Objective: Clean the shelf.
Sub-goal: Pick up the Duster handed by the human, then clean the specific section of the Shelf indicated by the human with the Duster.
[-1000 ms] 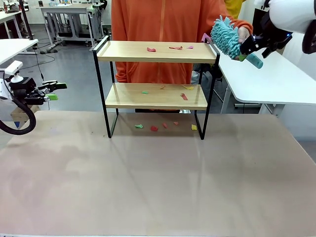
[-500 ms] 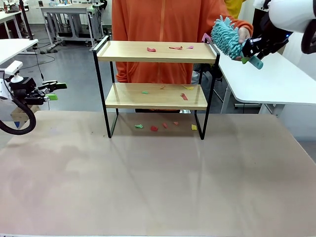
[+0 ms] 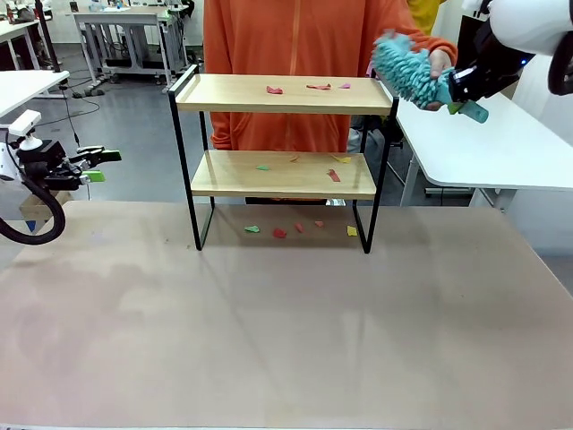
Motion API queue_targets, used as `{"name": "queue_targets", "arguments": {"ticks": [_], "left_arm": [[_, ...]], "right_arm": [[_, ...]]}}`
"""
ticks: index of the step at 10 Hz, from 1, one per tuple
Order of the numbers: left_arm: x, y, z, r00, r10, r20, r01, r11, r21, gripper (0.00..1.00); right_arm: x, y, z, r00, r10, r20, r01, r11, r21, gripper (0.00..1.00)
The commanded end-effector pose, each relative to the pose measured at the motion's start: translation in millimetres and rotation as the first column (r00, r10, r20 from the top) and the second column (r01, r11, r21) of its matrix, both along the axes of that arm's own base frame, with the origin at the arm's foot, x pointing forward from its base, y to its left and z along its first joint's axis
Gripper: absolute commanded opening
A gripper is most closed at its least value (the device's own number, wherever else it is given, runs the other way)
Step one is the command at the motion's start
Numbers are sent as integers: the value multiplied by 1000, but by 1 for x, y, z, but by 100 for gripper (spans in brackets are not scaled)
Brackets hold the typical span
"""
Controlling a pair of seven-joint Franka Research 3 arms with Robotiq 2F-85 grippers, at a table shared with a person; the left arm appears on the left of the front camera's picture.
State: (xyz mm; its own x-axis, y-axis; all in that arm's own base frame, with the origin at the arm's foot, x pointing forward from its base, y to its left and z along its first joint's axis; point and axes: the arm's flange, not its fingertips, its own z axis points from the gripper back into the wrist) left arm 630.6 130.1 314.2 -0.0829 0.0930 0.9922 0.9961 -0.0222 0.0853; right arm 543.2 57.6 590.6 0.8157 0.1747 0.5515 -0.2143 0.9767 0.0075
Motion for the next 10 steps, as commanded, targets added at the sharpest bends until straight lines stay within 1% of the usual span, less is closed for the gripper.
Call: {"name": "queue_targets", "arguments": {"ticks": [1, 2, 3, 4, 5, 10], "left_arm": [[0, -1, 2, 1000, -2, 5, 2, 1000, -3, 100], [0, -1, 2, 1000, -2, 5, 2, 1000, -3, 100], [0, -1, 2, 1000, -2, 5, 2, 1000, -3, 100], [0, -1, 2, 1000, -2, 5, 2, 1000, -3, 100], [0, -1, 2, 1000, -2, 5, 2, 1000, -3, 100], [0, -1, 2, 1000, -2, 5, 2, 1000, -3, 100]], "right_arm": [[-3, 1, 5, 998, -62, 14, 63, 997, -36, 0], [-3, 0, 6, 997, -80, 12, 80, 996, -34, 0], [-4, -2, 6, 993, -109, 43, 109, 994, 4, 0], [-6, 1, 4, 988, -123, 89, 125, 992, -15, 0], [-1, -4, 4, 999, -41, 9, 41, 999, -5, 0], [-1, -4, 4, 999, -41, 9, 41, 999, -5, 0]]}}
